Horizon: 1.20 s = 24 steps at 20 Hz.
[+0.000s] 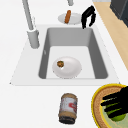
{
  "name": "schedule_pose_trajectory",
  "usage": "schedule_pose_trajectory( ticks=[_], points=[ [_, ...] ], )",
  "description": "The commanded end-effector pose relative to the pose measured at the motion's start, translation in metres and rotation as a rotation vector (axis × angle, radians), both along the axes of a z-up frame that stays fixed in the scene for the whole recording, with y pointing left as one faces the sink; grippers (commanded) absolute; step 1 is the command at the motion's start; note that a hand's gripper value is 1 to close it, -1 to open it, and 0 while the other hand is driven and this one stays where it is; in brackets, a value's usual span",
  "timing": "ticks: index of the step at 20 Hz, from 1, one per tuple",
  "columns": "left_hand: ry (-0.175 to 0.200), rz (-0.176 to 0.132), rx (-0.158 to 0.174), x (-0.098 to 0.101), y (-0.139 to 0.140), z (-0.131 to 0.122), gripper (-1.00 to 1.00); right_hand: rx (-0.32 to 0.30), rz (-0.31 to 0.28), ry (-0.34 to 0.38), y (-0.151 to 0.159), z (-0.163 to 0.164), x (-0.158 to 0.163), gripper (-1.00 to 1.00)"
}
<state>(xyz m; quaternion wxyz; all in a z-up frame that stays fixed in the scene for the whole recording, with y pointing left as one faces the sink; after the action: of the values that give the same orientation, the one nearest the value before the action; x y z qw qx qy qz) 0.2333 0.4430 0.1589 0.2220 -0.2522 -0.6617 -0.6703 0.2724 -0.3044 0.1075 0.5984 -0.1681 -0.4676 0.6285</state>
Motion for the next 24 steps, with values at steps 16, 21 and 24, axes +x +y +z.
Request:
schedule_pose_trajectory(
  ticks=[16, 21, 24],
  points=[
    [0.131, -0.062, -0.093, 0.042, 0.024, -0.043, -1.00, 0.000, 0.000, 0.000, 0.000, 0.000, 0.000, 0.00],
    [0.034, -0.132, -0.125, 0.033, 0.033, -0.029, 1.00, 0.000, 0.000, 0.000, 0.000, 0.000, 0.000, 0.00],
    [0.049, -0.116, -0.134, 0.032, 0.035, -0.022, 1.00, 0.000, 0.000, 0.000, 0.000, 0.000, 0.000, 0.00]
  ],
)
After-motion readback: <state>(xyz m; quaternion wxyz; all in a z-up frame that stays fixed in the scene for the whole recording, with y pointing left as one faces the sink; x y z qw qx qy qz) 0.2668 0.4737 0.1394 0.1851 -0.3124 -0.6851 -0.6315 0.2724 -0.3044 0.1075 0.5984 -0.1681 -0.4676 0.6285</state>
